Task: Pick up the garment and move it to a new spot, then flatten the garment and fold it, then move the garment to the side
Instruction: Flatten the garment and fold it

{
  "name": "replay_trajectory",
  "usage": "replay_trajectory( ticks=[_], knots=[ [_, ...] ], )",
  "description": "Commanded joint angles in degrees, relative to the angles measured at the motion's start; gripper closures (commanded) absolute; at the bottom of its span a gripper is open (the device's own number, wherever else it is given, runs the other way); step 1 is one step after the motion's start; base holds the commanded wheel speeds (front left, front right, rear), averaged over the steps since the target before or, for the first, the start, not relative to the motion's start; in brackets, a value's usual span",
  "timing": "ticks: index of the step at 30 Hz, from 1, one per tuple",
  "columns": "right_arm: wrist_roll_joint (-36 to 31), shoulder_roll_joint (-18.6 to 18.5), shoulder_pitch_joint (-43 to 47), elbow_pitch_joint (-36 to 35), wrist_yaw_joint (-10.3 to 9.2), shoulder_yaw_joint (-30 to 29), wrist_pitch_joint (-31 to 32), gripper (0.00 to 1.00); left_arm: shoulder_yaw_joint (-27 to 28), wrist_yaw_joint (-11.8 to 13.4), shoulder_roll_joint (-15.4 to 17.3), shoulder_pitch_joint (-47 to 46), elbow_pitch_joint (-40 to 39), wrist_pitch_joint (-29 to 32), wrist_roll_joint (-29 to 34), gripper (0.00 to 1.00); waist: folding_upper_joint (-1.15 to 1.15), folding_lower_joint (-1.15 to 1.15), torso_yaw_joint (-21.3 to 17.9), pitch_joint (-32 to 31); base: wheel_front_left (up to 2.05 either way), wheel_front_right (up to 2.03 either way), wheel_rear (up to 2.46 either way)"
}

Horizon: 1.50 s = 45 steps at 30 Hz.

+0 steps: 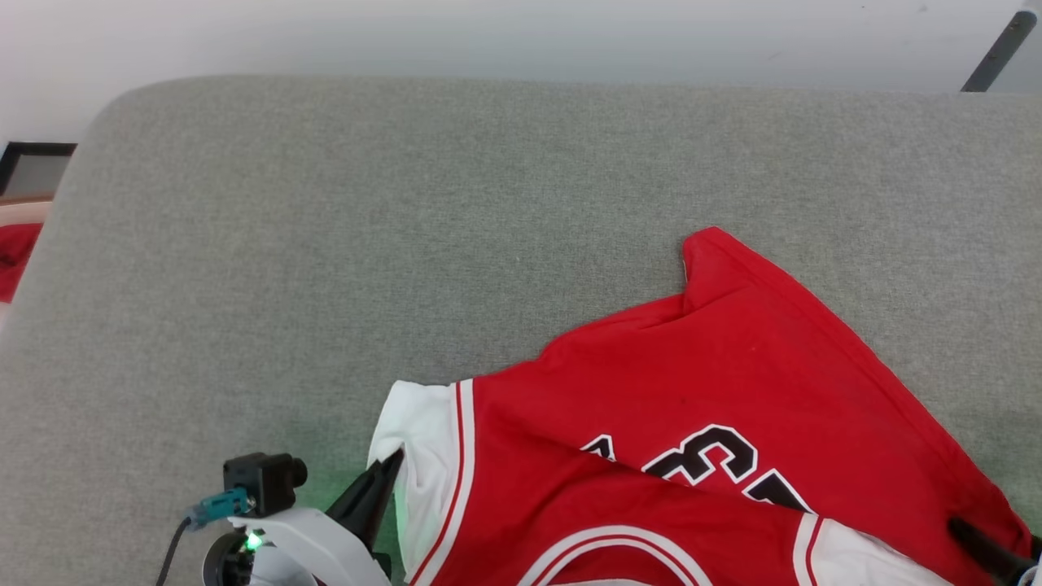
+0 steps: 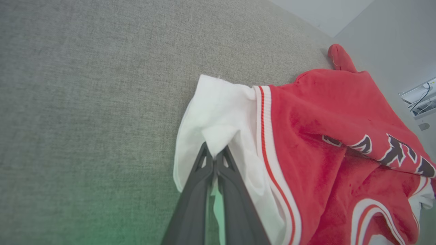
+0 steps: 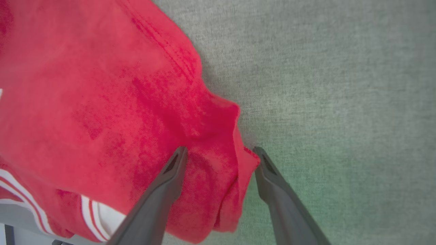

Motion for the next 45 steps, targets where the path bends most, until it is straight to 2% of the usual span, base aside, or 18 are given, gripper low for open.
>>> replay_trajectory(
  ticks=[1,8,13,16,20,30,38,45],
  knots=[
    [0.1,-0.4,1.0,-1.8,-0.03,-0.3,0.0,0.00,0.0,-0.1,-0.1,0.5,0.0,-0.1,-0.3,1.00,0.00,0.00,0.3,-0.2,0.00,0.00,0.00],
    [-0.2,-1.0,1.2,-10.7,-0.03,-1.9,-1.1,0.00,-0.3,-0.3,-0.6,0.2,0.4,-0.4,0.2,1.00,0.00,0.00,1.2,-0.7,0.00,0.00,0.00],
    [-1.7,-2.3,-3.2,-15.4,-0.03,1.0,-3.2,0.00,-0.6,-0.3,-1.1,-0.2,0.5,-0.4,0.5,1.00,0.00,0.00,2.0,-0.7,0.00,0.00,0.00],
    [-2.8,-3.9,-7.7,-15.2,-0.03,4.1,-4.8,0.00,-0.8,-0.3,-1.5,-0.7,0.5,-0.4,0.7,1.00,0.00,0.00,2.7,-0.5,0.00,0.00,0.00],
    [-3.3,-6.2,-15.1,-11.4,-0.03,9.2,-6.3,0.00,-1.4,-0.6,-2.1,-1.5,0.7,0.0,1.1,1.00,0.00,0.00,4.3,-0.2,0.00,0.00,0.00],
    [-1.9,-10.8,-33.1,7.6,-0.03,21.7,-4.2,0.00,-4.2,-2.8,-5.7,-5.6,2.6,1.5,2.8,1.00,0.00,0.00,10.5,1.5,0.00,0.00,0.00],
    [0.3,-13.3,-42.7,20.6,-0.03,28.6,1.3,0.00,-5.7,-5.3,-9.1,-8.4,5.8,1.4,3.5,1.00,0.00,0.00,14.9,4.2,0.00,0.00,0.00],
    [1.2,-14.3,-48.6,28.6,-0.03,34.3,7.1,0.00,-6.4,-7.2,-11.7,-10.3,9.0,0.8,3.9,1.00,0.00,0.00,17.4,6.0,0.00,0.00,0.00]
  ],
)
